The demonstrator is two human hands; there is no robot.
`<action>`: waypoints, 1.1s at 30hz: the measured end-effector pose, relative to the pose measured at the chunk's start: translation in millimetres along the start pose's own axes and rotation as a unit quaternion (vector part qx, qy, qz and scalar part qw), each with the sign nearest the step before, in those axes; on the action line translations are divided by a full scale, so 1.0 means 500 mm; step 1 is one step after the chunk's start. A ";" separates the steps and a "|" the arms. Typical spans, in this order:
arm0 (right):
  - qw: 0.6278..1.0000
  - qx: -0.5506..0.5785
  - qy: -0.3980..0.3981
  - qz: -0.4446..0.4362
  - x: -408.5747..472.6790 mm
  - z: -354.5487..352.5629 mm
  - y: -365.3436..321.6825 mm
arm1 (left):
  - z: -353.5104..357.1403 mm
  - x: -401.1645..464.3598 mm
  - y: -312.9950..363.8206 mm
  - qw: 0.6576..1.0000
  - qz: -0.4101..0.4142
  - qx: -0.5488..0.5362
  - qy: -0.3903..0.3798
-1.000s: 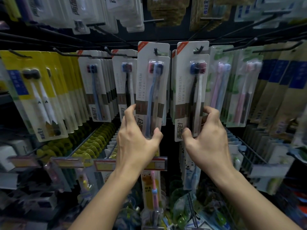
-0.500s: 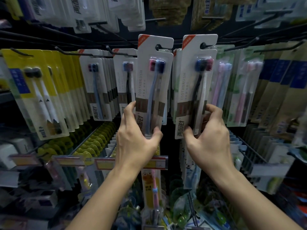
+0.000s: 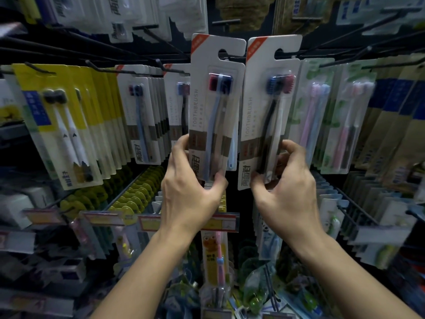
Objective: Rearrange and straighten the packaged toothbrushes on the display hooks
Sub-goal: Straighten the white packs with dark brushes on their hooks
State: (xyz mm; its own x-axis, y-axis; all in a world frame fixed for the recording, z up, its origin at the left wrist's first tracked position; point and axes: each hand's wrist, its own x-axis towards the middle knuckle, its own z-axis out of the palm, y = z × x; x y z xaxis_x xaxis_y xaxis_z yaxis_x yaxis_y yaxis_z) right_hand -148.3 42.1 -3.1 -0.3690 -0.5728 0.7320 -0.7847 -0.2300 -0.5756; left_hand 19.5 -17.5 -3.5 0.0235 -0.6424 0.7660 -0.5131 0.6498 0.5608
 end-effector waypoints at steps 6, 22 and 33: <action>1.000 0.016 -0.006 -0.016 -0.007 0.022 -0.018 | -0.020 0.004 -0.013 1.000 0.000 -0.009 0.004; 0.998 0.020 -0.041 -0.052 -0.030 0.098 -0.085 | -0.096 0.017 -0.077 0.998 -0.033 0.003 0.051; 0.996 0.003 -0.033 -0.087 -0.040 0.148 -0.132 | -0.129 0.023 -0.104 0.990 -0.082 0.013 0.113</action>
State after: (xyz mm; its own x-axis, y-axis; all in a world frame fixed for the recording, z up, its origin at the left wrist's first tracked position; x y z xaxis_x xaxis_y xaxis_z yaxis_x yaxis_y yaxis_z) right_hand -52.1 10.5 -6.9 -0.1946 -0.5737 0.7956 -0.8305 -0.3351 -0.4448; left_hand 101.7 -32.8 -3.5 0.2978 -0.6288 0.7183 -0.5084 0.5324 0.6768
